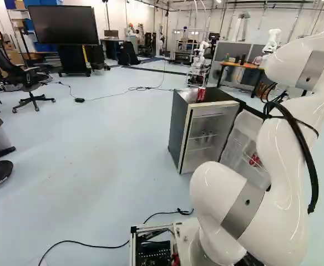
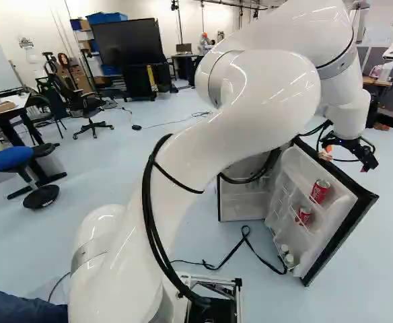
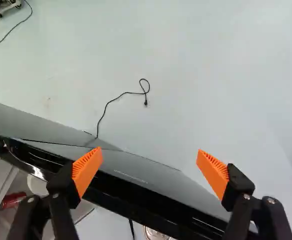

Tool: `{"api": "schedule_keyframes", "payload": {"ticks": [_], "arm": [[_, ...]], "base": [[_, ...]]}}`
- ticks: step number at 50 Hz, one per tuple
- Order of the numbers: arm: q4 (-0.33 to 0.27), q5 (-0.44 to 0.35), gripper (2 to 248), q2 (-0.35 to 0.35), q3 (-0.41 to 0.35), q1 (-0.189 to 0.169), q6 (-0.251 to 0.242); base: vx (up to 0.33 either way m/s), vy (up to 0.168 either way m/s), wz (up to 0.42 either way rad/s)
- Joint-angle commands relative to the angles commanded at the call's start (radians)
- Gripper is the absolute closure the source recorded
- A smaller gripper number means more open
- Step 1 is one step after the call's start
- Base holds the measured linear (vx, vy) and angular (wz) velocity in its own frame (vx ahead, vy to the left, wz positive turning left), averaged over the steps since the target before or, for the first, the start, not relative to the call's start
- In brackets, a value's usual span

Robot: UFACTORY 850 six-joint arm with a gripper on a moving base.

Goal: Grab a drink from the fridge

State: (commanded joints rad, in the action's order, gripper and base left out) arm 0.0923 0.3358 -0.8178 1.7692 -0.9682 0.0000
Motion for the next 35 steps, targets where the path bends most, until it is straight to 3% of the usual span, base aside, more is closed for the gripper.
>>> {"api": "schedule_keyframes", "payload": {"ticks": [25,35], "arm": [[0.000,0.254,3,-0.076,0.156,-0.020,0.000],[0.000,0.285,3,-0.094,0.184,-0.023,0.000]], "base": [[0.000,0.000,0.000],[0.000,0.000,0.000]]}}
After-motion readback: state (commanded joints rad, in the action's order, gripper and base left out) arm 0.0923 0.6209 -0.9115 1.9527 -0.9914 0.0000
